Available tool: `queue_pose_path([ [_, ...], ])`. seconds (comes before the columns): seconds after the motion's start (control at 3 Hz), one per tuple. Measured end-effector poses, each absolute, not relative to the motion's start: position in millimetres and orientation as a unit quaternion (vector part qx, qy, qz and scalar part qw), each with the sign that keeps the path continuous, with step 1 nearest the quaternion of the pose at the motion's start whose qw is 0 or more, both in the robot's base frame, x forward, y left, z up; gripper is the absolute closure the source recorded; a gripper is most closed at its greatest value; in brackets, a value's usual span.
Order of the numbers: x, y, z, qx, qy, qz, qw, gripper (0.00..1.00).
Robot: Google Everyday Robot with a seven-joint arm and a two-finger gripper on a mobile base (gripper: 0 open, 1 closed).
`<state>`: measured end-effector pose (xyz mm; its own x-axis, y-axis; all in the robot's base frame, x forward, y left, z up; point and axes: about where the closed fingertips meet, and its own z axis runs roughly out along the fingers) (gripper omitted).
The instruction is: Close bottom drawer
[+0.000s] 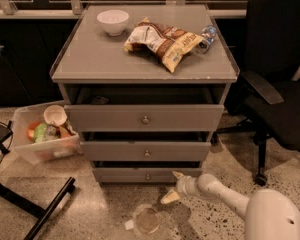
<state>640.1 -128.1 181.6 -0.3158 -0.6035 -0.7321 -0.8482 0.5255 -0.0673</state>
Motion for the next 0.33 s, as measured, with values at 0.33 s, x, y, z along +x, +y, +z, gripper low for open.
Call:
queue_pose_path([
  [0.33, 620.4, -130.8, 183.8, -0.469, 0.78, 0.187, 0.37, 0.0],
])
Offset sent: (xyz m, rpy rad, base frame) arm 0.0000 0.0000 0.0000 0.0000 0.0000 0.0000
